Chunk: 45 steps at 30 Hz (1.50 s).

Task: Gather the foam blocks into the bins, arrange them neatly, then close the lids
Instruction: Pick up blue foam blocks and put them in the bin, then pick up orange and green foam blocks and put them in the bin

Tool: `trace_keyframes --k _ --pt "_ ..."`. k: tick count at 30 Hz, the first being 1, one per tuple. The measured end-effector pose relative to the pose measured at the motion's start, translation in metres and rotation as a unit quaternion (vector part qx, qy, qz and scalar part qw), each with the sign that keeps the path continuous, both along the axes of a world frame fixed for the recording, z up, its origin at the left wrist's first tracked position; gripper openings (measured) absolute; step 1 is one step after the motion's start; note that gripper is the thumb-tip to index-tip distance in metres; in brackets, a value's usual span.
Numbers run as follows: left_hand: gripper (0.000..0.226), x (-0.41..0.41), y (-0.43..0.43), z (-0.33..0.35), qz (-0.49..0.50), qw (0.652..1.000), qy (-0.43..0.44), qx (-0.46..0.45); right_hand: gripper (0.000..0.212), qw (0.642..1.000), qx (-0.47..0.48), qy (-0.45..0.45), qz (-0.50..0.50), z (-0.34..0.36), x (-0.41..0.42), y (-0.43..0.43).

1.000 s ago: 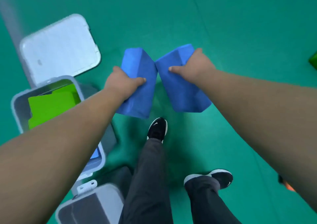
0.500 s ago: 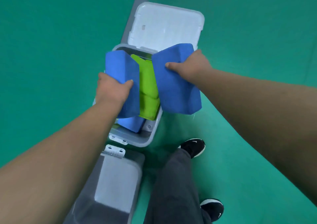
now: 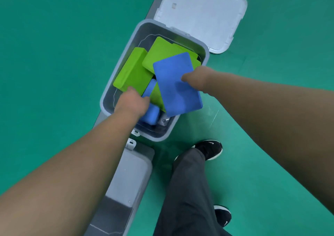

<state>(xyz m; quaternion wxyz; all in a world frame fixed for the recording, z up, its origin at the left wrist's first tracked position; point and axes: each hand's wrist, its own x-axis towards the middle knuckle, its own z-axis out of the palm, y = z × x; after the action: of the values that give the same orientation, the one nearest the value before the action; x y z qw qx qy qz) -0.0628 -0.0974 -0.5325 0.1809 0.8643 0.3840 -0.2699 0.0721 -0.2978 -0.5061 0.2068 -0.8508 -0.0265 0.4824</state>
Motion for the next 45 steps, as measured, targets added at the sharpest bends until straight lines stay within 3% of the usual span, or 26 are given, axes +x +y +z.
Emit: trace_keyframes --k 11,13,19,26,31,38,43,45 --pt "0.027 0.026 -0.102 -0.007 -0.139 0.989 -0.01 -0.052 0.04 0.996 -0.017 0.031 -0.087 0.0 -0.013 -0.104" --pt "0.017 0.034 -0.131 -0.006 -0.184 0.98 -0.009 -0.071 0.042 0.992 -0.017 0.031 -0.118 -0.003 -0.015 -0.132" --pt "0.014 0.067 -0.233 -0.006 -0.322 0.94 0.016 -0.114 0.036 0.99 -0.067 -0.023 -0.124 -0.012 -0.039 -0.231" --pt "0.029 0.096 -0.372 -0.01 -0.512 0.853 0.059 -0.085 0.041 0.969 -0.111 -0.032 -0.217 -0.018 -0.097 -0.367" --pt "0.024 0.068 -0.475 -0.013 -0.622 0.776 0.075 -0.075 0.036 0.942 -0.129 -0.024 -0.309 -0.022 -0.185 -0.459" --pt "0.026 -0.043 -0.622 -0.024 -0.754 0.645 0.097 -0.074 0.04 0.882 -0.124 0.017 -0.454 -0.048 -0.361 -0.548" --pt "0.026 -0.153 -0.708 -0.045 -0.812 0.565 0.135 -0.055 0.028 0.843 -0.108 0.036 -0.525 -0.065 -0.5 -0.594" --pt "0.027 -0.202 -0.742 -0.054 -0.833 0.53 0.152 -0.042 0.035 0.831 -0.1 0.044 -0.545 -0.069 -0.558 -0.611"
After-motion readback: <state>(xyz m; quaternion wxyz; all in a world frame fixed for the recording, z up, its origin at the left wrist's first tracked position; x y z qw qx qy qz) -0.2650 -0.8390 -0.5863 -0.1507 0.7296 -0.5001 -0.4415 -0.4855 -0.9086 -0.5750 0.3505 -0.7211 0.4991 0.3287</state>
